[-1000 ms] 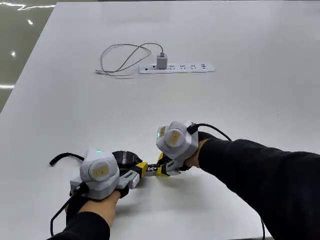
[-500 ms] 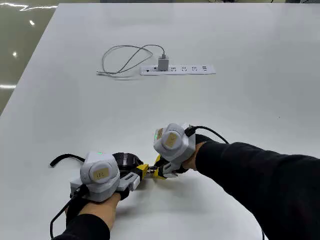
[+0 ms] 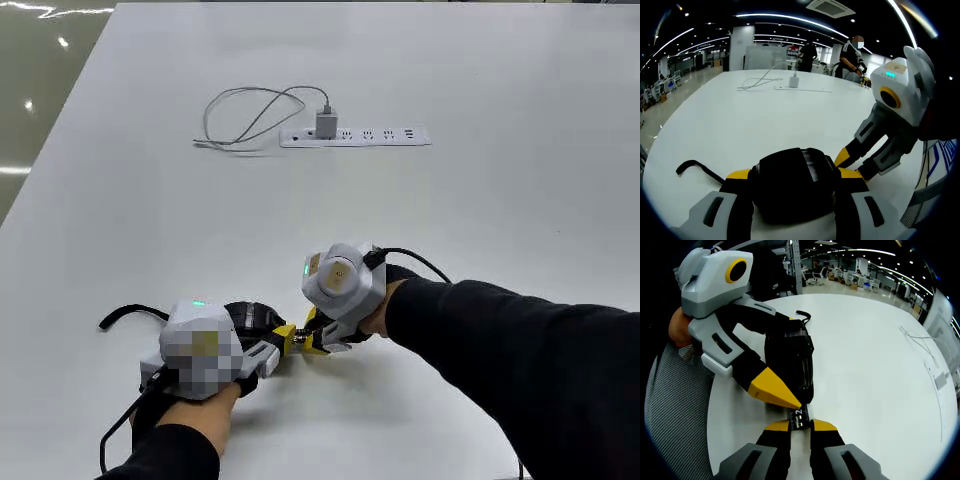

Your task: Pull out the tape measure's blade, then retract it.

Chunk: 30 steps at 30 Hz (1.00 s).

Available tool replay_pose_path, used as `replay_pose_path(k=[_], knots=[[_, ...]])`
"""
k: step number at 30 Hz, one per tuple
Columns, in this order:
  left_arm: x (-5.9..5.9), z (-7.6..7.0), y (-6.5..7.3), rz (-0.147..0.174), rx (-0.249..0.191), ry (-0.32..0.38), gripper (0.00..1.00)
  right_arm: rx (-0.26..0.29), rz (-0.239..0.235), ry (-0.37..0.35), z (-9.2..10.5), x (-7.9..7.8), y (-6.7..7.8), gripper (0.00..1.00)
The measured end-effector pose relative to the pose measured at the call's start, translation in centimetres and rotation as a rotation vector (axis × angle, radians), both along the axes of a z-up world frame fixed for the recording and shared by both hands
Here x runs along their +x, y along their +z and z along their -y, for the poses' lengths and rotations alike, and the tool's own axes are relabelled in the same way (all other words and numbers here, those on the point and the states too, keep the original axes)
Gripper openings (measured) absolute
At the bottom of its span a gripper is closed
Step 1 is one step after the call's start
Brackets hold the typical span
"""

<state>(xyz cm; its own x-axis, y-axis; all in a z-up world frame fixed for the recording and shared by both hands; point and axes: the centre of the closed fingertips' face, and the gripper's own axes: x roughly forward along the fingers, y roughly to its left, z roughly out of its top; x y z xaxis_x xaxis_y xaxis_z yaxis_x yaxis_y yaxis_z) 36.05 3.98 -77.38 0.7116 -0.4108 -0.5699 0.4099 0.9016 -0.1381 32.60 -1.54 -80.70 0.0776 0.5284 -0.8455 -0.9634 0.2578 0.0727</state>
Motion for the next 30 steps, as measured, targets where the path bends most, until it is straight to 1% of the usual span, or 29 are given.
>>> replay_pose_path(k=[7, 12, 30], knots=[[0.0, 0.0, 0.0, 0.001, -0.001, 0.0, 0.61, 0.008, 0.0, -0.008, -0.4, 0.0, 0.0, 0.1], [0.0, 0.0, 0.0, 0.001, -0.001, -0.002, 0.61, 0.005, 0.011, 0.006, -0.7, 0.0, 0.0, 0.1], [-0.1, 0.1, 0.1, 0.006, 0.003, 0.004, 0.62, 0.024, 0.0, -0.007, -1.1, 0.1, 0.1, 0.11]])
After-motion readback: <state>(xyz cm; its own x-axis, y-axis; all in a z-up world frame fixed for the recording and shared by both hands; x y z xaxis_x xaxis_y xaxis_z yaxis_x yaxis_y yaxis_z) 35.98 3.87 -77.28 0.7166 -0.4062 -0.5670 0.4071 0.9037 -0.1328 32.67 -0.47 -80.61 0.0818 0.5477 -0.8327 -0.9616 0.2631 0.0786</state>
